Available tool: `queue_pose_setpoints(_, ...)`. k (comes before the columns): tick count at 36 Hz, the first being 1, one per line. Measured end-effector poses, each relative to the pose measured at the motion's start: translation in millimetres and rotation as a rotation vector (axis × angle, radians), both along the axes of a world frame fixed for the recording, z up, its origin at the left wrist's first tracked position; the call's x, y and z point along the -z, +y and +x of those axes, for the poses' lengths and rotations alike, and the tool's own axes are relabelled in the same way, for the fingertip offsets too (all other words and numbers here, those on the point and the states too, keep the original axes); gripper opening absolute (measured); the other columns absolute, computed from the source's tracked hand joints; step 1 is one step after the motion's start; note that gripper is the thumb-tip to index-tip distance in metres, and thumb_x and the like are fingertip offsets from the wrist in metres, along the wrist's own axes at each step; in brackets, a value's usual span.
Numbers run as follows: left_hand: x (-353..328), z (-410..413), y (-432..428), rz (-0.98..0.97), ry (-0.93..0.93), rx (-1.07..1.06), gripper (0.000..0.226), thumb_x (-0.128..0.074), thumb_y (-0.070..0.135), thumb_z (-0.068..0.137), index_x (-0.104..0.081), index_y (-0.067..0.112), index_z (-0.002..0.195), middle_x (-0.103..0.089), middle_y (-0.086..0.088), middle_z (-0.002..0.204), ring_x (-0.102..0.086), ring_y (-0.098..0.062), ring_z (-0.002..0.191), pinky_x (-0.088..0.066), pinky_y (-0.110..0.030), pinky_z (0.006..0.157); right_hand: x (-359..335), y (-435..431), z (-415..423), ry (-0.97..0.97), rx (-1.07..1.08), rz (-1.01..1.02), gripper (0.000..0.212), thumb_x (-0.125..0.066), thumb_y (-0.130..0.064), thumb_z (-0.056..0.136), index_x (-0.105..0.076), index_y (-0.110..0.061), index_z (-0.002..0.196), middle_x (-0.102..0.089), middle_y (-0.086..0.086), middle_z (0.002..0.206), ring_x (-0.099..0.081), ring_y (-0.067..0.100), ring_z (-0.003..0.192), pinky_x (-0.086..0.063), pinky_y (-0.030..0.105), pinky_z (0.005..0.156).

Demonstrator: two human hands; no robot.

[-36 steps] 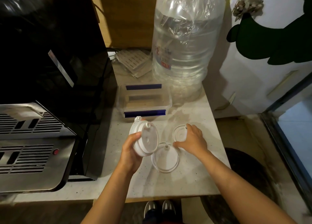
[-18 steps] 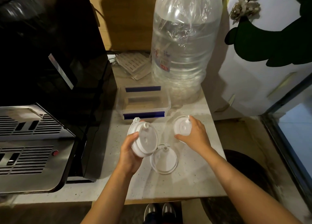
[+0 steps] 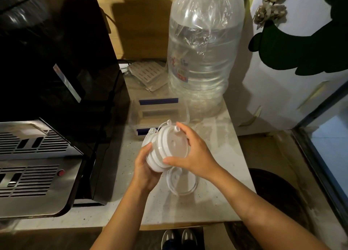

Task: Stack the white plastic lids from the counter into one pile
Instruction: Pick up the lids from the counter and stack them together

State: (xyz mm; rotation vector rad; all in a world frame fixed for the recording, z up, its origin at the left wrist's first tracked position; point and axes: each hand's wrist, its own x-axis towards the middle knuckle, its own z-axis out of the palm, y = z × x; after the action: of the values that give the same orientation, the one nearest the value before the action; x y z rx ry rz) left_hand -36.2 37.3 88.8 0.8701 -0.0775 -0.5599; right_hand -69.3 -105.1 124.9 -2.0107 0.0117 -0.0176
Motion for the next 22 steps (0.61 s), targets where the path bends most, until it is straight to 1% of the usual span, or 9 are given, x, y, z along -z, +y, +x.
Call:
queue_pose_setpoints(4,-1.9,-0.2,-0.2,-0.028,-0.005,-0.013,0.053,-0.076,0.051,0.051,-0.072,0.022,0.095,-0.076,-0.001,0.087,-0.07,-0.015,0.082,-0.057,-0.029,0.066,1.4,9.8,-0.5,0.011,-0.033,0.001,0.095,-0.082,-0.039,0.057,-0.027,-0.031,0.134,-0.038,-0.013,0.13,-0.037,0.004,0.115,-0.033,0.019,0.091)
queue_pose_setpoints(7,-2.6,-1.7,0.3,-0.04,-0.008,-0.017,0.051,-0.075,0.054,0.053,-0.073,0.022,0.093,-0.076,0.0,0.086,-0.07,-0.013,0.081,-0.057,-0.028,0.067,1.6,14.9,-1.2,0.008,-0.044,-0.006,0.095,-0.082,-0.039,0.056,-0.028,-0.032,0.133,-0.037,-0.017,0.125,-0.037,0.002,0.112,-0.032,0.01,0.083)
queue_pose_setpoints(11,-2.6,-3.6,1.6,-0.042,-0.001,-0.034,0.058,-0.076,0.06,0.049,-0.073,0.022,0.093,-0.076,-0.001,0.086,-0.07,-0.014,0.081,-0.058,-0.028,0.068,1.5,18.2,-0.5,0.007,-0.055,-0.02,0.095,-0.082,-0.039,0.056,-0.027,-0.032,0.133,-0.035,-0.018,0.124,-0.036,0.002,0.113,-0.032,0.013,0.085)
queue_pose_setpoints(15,-2.9,-4.9,3.6,-0.045,-0.003,-0.05,0.06,-0.077,0.061,0.047,-0.073,0.022,0.094,-0.076,-0.001,0.088,-0.07,-0.014,0.082,-0.058,-0.029,0.068,0.6,21.5,0.3,-0.006,-0.078,-0.045,0.094,-0.081,-0.039,0.057,-0.026,-0.031,0.133,-0.037,-0.011,0.132,-0.035,0.002,0.113,-0.03,0.006,0.08)
queue_pose_setpoints(17,-3.0,-5.3,4.3,-0.052,0.001,-0.051,0.062,-0.078,0.061,0.046,-0.073,0.022,0.094,-0.076,-0.002,0.088,-0.07,-0.015,0.083,-0.058,-0.03,0.068,0.3,23.3,0.8,-0.012,-0.082,-0.056,0.094,-0.081,-0.039,0.058,-0.026,-0.03,0.134,-0.036,-0.009,0.134,-0.034,0.002,0.113,-0.03,0.006,0.08)
queue_pose_setpoints(20,-4.0,-6.0,5.6,-0.065,0.0,-0.051,0.06,-0.077,0.06,0.047,-0.073,0.022,0.094,-0.076,-0.001,0.088,-0.07,-0.015,0.082,-0.058,-0.03,0.068,0.2,25.9,1.2,-0.019,-0.09,-0.058,0.094,-0.081,-0.038,0.058,-0.026,-0.03,0.133,-0.036,-0.009,0.134,-0.034,0.002,0.112,-0.03,0.007,0.082)
queue_pose_setpoints(22,-4.6,-6.2,6.6,-0.069,-0.002,-0.052,0.059,-0.077,0.059,0.047,-0.073,0.023,0.093,-0.075,-0.001,0.087,-0.07,-0.014,0.082,-0.058,-0.03,0.068,0.0,27.5,1.1,-0.018,-0.103,-0.056,0.093,-0.081,-0.037,0.059,-0.025,-0.032,0.133,-0.036,-0.011,0.13,-0.034,0.002,0.111,-0.03,0.006,0.08)
